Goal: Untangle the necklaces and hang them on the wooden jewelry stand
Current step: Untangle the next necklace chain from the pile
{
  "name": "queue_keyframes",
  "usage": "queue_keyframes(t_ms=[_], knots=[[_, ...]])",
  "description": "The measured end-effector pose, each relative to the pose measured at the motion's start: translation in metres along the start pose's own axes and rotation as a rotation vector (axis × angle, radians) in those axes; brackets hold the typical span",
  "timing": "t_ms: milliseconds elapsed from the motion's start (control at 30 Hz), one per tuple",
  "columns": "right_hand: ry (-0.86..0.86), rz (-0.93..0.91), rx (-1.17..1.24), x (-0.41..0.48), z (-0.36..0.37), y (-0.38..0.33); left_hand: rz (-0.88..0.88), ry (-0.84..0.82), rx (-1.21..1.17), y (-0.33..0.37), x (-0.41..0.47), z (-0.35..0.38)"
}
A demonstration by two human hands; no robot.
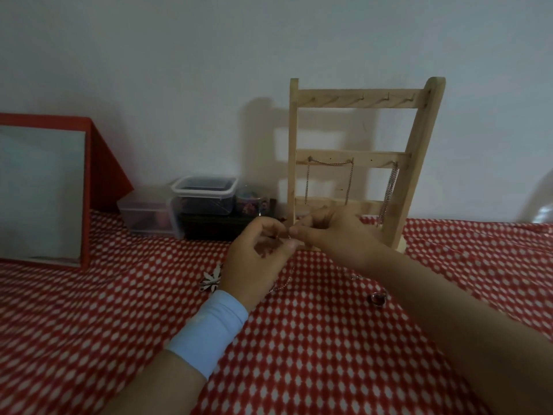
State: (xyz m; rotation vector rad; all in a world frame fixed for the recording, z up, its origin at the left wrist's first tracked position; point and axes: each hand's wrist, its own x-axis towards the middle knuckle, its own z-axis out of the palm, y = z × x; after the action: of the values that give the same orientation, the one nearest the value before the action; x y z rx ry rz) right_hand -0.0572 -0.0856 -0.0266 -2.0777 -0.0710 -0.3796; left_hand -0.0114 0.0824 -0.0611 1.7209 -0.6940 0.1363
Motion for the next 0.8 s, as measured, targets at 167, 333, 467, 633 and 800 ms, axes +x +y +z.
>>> queue_keyframes(t_ms=[167,333,467,633,800], knots=[[-0.039,0.062,0.032,0.002,0.006,0.008,0.090,0.060,0.158,-0.005,0.001,0.001],[-0.101,0.062,0.023,0.001,-0.002,0.008,0.154,0.015,0.205,-0.010,0.003,0.002],[-0.100,-0.010,0.021,-0.001,-0.011,0.010,0.007,-0.043,0.048,-0.010,0.004,0.004],[-0.041,-0.072,-0.041,0.001,-0.009,0.013,-0.116,-0.091,-0.156,-0.007,0.004,0.002],[-0.046,-0.093,-0.012,0.000,-0.007,0.015,-0.136,-0.101,-0.220,-0.003,0.003,0.002]])
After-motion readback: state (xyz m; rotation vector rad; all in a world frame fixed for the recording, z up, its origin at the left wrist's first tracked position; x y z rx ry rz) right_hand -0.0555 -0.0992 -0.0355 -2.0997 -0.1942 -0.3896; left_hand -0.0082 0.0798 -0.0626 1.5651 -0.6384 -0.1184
